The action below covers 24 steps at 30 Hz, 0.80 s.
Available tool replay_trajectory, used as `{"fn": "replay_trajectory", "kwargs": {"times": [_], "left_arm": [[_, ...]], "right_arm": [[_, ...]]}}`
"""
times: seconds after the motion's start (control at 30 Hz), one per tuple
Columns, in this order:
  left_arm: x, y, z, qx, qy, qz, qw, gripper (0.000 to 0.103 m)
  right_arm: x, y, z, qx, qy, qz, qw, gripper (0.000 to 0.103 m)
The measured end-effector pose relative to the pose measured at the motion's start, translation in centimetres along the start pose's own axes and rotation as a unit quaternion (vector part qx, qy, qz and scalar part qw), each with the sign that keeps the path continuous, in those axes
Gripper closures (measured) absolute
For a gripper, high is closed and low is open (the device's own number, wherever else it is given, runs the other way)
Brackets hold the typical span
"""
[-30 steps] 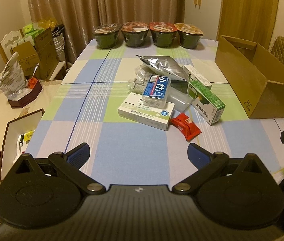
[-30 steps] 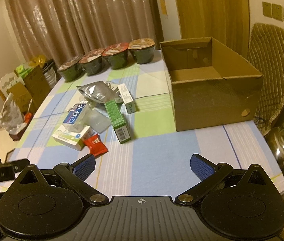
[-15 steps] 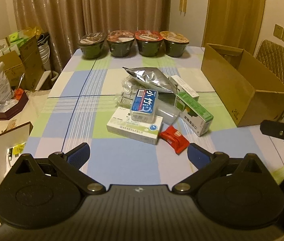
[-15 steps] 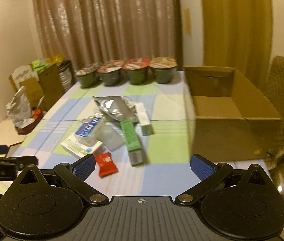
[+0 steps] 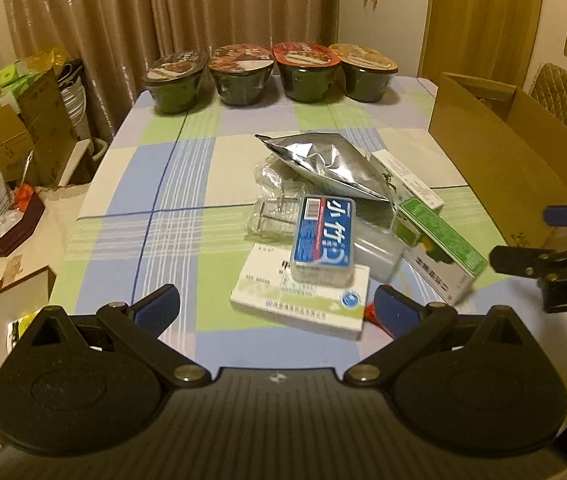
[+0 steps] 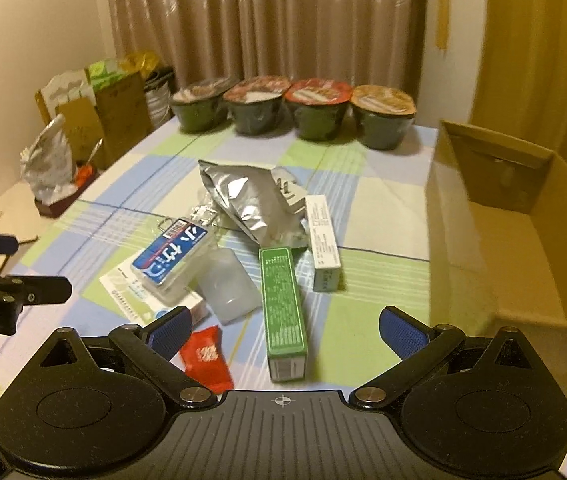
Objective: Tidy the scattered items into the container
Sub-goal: 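Grasp the blue toothbrush box with the left tool while the right tool grasps the green box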
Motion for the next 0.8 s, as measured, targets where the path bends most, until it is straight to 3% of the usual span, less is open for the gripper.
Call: {"fn": "replay_trajectory", "kwargs": {"times": [0.07, 0.1, 0.17, 0.37, 0.47, 0.67, 0.73, 0.8], "left_arm": [[0.5, 0.0, 1.3, -0.006, -0.003, 0.005, 1.0, 0.004], [0.7, 0.1, 2.0, -0.009, -0.006, 0.008, 0.9999, 0.006], [1.1, 0.3, 3.2, -0.011, -0.009, 0.017, 0.9998, 0.007], [2.0, 0.7, 6.3, -0.026, -0.015, 0.024, 0.9993, 0.012], [2.4, 1.0, 7.4, -0.035, -0.018, 0.027, 0.9988, 0.018], [3.9, 1.9, 9.2, -0.05, -0.018, 0.046, 0.9975, 0.021], [4.5, 2.1, 9.9, -0.056, -0.022, 0.049, 0.997, 0.022], [4.8, 2.2, 10.6, -0.059, -0.03, 0.052, 0.9964, 0.026]], "right_arm": [[0.2, 0.1, 1.6, 0.002, -0.01, -0.012, 1.0, 0.002], [0.1, 0.1, 2.4, 0.004, -0.018, -0.02, 1.0, 0.02], [0.0, 0.3, 4.1, 0.001, -0.039, -0.03, 0.999, 0.031], [-0.3, 1.0, 7.2, 0.008, -0.076, -0.036, 0.996, 0.031], [-0.3, 1.0, 8.1, 0.011, -0.092, -0.04, 0.995, 0.048], [-0.2, 1.3, 9.2, 0.006, -0.118, -0.041, 0.992, 0.048], [-0.3, 1.3, 9.4, 0.009, -0.128, -0.041, 0.991, 0.067], [-0.3, 1.3, 9.5, 0.008, -0.131, -0.043, 0.99, 0.07]]}}
Point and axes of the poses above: each gripper's, at about its wrist camera, not at the fingertips, and z roughly the way its jaws point, y to its right, x to its top, the point moved 8 cm from there along z, roughly the way its jaws point, and after that the axes turned 13 degrees about z, right-handed, at the moved point
